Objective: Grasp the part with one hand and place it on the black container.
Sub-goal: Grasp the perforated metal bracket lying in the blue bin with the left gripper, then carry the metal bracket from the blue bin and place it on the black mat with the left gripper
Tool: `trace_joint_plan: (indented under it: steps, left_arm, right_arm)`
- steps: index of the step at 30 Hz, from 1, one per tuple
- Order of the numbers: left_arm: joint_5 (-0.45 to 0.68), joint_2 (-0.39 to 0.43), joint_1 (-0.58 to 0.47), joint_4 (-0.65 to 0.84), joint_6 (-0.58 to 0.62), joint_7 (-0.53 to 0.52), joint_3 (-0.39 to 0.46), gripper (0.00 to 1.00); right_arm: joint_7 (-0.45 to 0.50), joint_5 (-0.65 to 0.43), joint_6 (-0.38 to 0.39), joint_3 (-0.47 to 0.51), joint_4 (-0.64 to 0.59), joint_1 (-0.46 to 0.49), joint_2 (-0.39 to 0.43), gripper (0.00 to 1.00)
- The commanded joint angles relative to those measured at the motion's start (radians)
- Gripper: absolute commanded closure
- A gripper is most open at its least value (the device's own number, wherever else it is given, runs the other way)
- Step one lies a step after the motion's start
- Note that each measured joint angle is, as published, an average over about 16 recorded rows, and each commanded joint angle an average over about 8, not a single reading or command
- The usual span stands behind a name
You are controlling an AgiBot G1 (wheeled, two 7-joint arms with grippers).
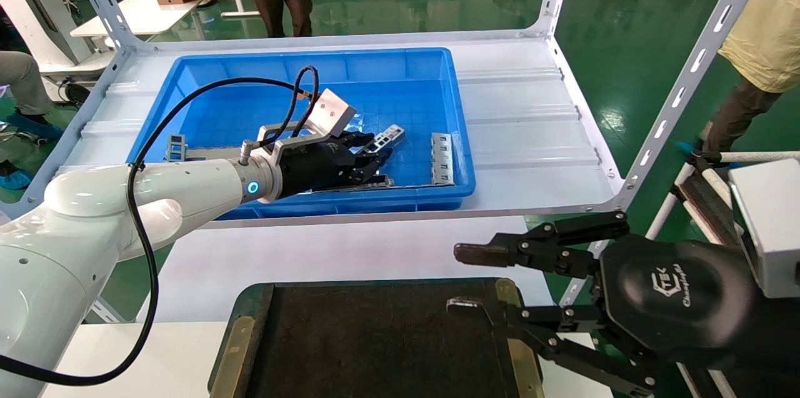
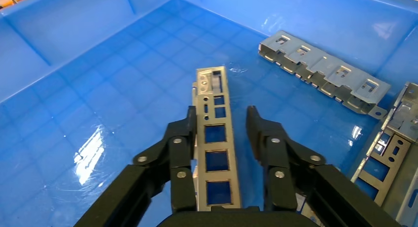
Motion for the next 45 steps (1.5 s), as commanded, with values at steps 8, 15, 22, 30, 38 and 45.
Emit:
trace_joint_plan:
  steps: [8,15,22,30,38,45]
  left_arm:
    - [-0.022,-0.003,0.006,-0.008,0.008,-0.012,0.023,1.0]
    - [-0.059,-0.007,0.006,-0.009,0.033,-0.029,0.022,1.0]
    - [-0.12,-0.018,0.0,-0.015,0.086,-0.023,-0.005,1.0]
    - [-0.192,-0.046,-0.033,-0.014,0.2,0.03,-0.047,1.0]
    - [-0.26,-0.091,-0.063,-0.003,0.403,0.063,-0.088,1.0]
    - [-0.311,-0.156,-0.037,-0.01,0.658,0.03,-0.112,1.0]
  right_arm:
    - [0.0,0.0,0.0,-0.001,0.0,0.0,0.0,1.0]
    - [-0.001,0.001,0.0,-0.001,0.0,0.0,0.0,1.0]
    - [-0.001,0.001,0.001,-0.002,0.0,0.0,0.001,1.0]
    - [-0.001,0.001,0.001,-0.002,0.0,0.0,0.001,1.0]
    - [-0.001,0.002,0.001,-0.003,0.0,0.001,0.001,1.0]
    - [-0.001,0.002,0.001,-0.003,0.0,0.001,0.001,1.0]
